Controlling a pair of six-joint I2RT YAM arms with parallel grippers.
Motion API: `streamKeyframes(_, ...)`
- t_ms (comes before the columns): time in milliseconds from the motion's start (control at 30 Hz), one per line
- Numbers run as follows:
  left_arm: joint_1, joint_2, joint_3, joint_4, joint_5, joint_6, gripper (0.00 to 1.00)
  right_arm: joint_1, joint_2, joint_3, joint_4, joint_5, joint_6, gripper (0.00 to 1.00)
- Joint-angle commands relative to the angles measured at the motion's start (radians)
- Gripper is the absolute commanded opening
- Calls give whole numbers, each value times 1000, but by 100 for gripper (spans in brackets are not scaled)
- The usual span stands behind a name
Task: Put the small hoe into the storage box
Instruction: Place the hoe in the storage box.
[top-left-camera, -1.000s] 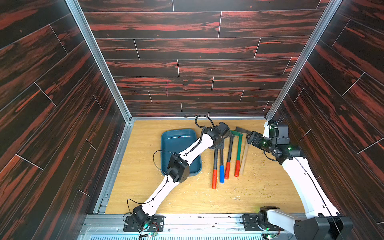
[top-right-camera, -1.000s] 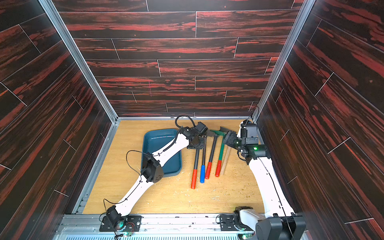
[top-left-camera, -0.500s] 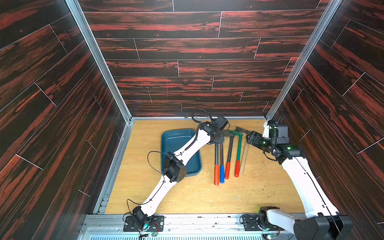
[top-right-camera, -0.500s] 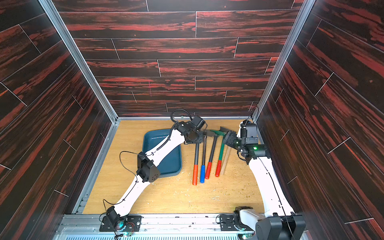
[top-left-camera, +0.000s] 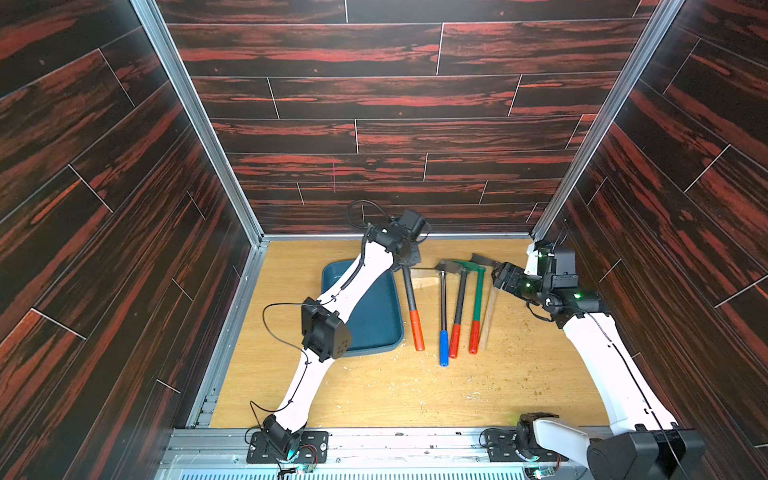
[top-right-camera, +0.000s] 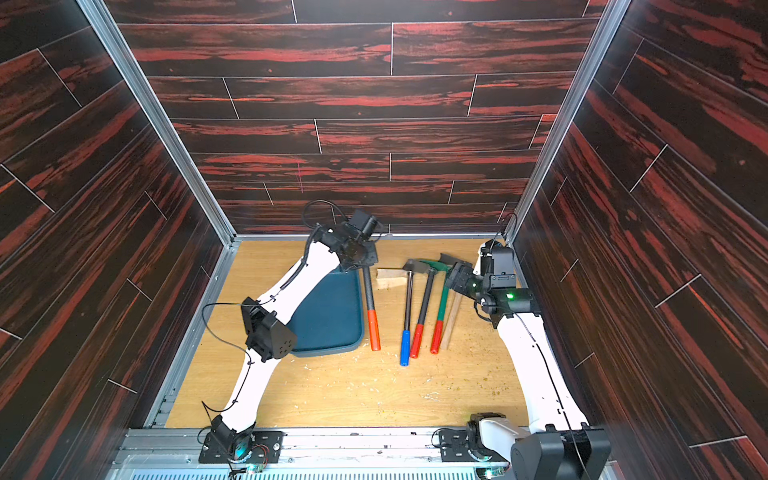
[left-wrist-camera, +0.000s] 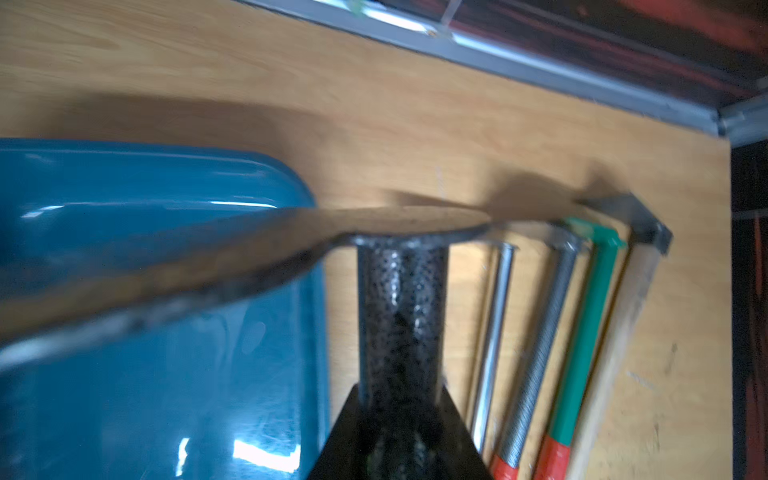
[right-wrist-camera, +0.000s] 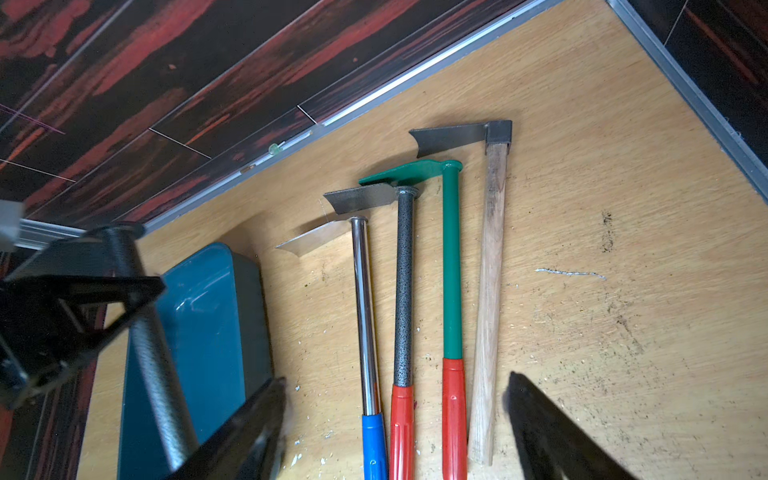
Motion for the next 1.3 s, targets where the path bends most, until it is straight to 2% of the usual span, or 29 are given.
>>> streamKeyframes(0, 12, -101, -44, 13, -26, -45, 0, -3, 7, 0, 8, -11, 6, 86)
streamKeyframes(267, 97, -189, -238, 54, 22, -127, 0, -2, 5, -2, 8, -14, 3, 86)
streamKeyframes(433, 128, -302, -445, 181, 3, -162, 0, -4, 10, 0, 10, -19, 5, 86)
streamKeyframes(600, 170, -358, -560, 253, 21, -187, 0, -3, 12, -2, 11, -23, 6, 86)
streamKeyframes(967, 222, -308, -549, 267, 65, -179, 0, -4, 16, -2, 12, -23, 6, 86)
streamKeyframes(1267, 232, -242, -505, 168, 66, -132, 0, -2, 22, -2, 16, -28, 8, 86)
